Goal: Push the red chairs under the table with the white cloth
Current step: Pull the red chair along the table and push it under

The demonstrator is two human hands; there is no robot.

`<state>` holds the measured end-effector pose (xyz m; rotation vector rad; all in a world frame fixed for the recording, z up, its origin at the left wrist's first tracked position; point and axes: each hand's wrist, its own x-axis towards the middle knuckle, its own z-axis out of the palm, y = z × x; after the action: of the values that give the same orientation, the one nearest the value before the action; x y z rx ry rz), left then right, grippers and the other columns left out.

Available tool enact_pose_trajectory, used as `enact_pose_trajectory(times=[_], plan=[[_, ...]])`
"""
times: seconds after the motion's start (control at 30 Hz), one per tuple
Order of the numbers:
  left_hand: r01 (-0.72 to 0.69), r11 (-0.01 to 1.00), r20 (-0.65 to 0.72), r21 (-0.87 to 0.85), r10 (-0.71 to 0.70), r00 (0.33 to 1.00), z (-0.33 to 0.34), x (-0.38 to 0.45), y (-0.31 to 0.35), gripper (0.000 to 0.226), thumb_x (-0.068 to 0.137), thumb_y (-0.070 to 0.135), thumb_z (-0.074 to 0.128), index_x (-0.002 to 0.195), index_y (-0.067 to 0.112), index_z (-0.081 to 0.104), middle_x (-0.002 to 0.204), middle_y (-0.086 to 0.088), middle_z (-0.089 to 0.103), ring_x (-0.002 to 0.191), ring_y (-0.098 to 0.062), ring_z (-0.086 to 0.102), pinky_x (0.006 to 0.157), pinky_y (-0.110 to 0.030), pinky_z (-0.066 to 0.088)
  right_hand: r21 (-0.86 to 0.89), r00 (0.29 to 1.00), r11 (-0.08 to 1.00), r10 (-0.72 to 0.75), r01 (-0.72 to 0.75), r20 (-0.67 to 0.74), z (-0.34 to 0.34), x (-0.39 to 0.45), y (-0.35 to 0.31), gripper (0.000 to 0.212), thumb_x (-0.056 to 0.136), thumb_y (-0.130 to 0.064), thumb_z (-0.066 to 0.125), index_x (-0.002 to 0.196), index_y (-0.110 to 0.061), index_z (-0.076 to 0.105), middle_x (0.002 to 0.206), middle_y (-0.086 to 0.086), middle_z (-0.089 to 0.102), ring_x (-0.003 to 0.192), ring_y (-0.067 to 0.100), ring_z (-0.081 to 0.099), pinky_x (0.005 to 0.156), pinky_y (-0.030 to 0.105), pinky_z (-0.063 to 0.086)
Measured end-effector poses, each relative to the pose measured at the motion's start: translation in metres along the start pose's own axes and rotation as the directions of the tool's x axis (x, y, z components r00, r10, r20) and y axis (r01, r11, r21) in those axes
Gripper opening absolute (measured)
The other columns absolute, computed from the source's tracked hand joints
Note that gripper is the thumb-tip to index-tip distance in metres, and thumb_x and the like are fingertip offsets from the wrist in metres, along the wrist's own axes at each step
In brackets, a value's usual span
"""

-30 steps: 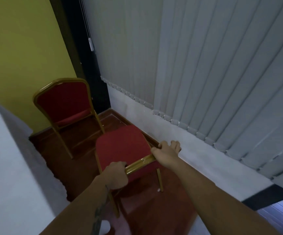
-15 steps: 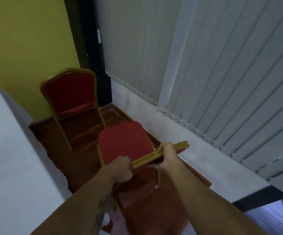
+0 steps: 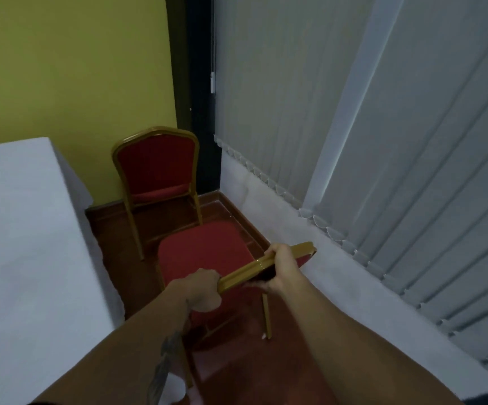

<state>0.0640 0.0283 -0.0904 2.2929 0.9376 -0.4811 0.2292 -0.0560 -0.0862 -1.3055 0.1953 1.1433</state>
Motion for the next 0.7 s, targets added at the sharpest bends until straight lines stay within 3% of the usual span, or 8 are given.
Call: enact_pose_trajectory(times=[0.17, 0.3, 0.4, 0.57, 0.7], plan=[[0.094, 0.995, -0.049, -0.043, -0.096, 0.994, 0.001, 0.019, 0.011, 0.030, 0.067, 0.021, 0.052, 0.095, 0.021, 0.062, 0.084, 0.003, 0.061, 0.085, -0.024, 0.066, 0.077, -0.043, 0.059, -0.123, 0.992, 0.991, 0.061, -0.047, 0.112, 0.002, 0.035, -0.024, 0.040, 0.055, -0.008, 0.056, 0.094, -0.008, 0.052, 0.107, 0.022, 0.059, 0.098, 0.049, 0.063, 0.067, 0.080, 0.049], [0.234, 0.964, -0.088, -0.123, -0.246, 0.965, 0.004, 0.038, 0.034, 0.041, 0.072, 0.018, 0.054, 0.112, 0.020, 0.062, 0.087, 0.006, 0.057, 0.089, -0.022, 0.064, 0.079, -0.038, 0.058, -0.236, 0.971, 0.968, 0.135, -0.087, 0.197, 0.000, 0.069, -0.050, 0.043, 0.053, -0.010, 0.059, 0.095, -0.008, 0.054, 0.115, 0.023, 0.057, 0.100, 0.050, 0.061, 0.065, 0.080, 0.049], [0.305, 0.938, -0.113, -0.167, -0.325, 0.939, 0.004, 0.049, 0.052, 0.031, 0.075, 0.018, 0.056, 0.106, 0.019, 0.060, 0.088, 0.003, 0.057, 0.088, -0.022, 0.065, 0.076, -0.036, 0.058, -0.308, 0.951, 0.946, 0.186, -0.105, 0.248, 0.001, 0.088, -0.069, 0.054, 0.043, -0.010, 0.061, 0.096, -0.009, 0.054, 0.118, 0.023, 0.057, 0.101, 0.051, 0.060, 0.063, 0.080, 0.050], [0.384, 0.895, -0.125, -0.227, -0.417, 0.900, 0.007, 0.057, 0.075, 0.031, 0.077, 0.021, 0.059, 0.108, 0.017, 0.059, 0.096, -0.001, 0.057, 0.083, -0.021, 0.060, 0.068, -0.033, 0.052, -0.422, 0.918, 0.901, 0.249, -0.102, 0.310, 0.004, 0.110, -0.089, 0.037, 0.052, -0.010, 0.060, 0.088, -0.007, 0.055, 0.108, 0.023, 0.061, 0.100, 0.050, 0.062, 0.064, 0.078, 0.051], [0.431, 0.860, -0.092, -0.272, -0.469, 0.878, 0.008, 0.058, 0.079, 0.036, 0.077, 0.022, 0.059, 0.112, 0.018, 0.059, 0.101, -0.003, 0.061, 0.090, -0.023, 0.065, 0.081, -0.039, 0.058, -0.496, 0.888, 0.862, 0.305, -0.104, 0.344, 0.014, 0.116, -0.094, 0.037, 0.046, -0.011, 0.061, 0.083, -0.007, 0.055, 0.101, 0.024, 0.063, 0.097, 0.049, 0.064, 0.060, 0.073, 0.053]])
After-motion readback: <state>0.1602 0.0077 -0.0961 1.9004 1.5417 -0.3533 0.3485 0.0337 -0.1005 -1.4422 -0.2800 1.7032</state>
